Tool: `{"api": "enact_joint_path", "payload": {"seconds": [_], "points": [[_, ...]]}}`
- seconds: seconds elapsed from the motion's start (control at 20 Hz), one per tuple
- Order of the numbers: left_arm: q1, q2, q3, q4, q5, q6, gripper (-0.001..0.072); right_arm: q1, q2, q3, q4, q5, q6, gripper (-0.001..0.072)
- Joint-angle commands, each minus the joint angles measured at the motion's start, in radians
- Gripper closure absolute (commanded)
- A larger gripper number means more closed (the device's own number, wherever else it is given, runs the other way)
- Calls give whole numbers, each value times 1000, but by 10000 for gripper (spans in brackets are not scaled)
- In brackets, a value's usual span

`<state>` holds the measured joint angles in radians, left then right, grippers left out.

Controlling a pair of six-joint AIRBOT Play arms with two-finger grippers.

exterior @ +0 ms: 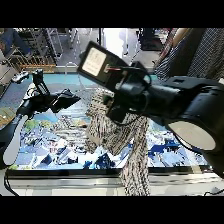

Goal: Fold the clothes and pants, and hang the long-sleeved shirts on hangers.

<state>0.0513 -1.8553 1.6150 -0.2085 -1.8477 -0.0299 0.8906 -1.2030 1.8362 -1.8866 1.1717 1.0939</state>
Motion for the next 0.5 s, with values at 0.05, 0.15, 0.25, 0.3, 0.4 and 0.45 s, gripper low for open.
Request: {"api": "enact_joint_path", "payload": {"seconds": [0.05,0.15,0.25,0.3,0.4,0.45], "points": [[-2,-1,0,-2,4,1,689,0,-32,-13,-119,77,-207,249],[-2,-1,0,-2,4,1,689,-22,-80,-13,-111,77,-244,248],[-2,-1,0,-2,3,1,689,-70,-122,-13,-98,75,-244,242],[-2,-1,0,-2,4,1,689,-101,-140,-13,-68,60,-244,242],[-2,-1,0,-2,4,1,689,-167,-165,-13,70,-6,-244,243],[-4,-1,0,-2,8,1,689,-194,-173,-13,146,-47,-245,256]]}}
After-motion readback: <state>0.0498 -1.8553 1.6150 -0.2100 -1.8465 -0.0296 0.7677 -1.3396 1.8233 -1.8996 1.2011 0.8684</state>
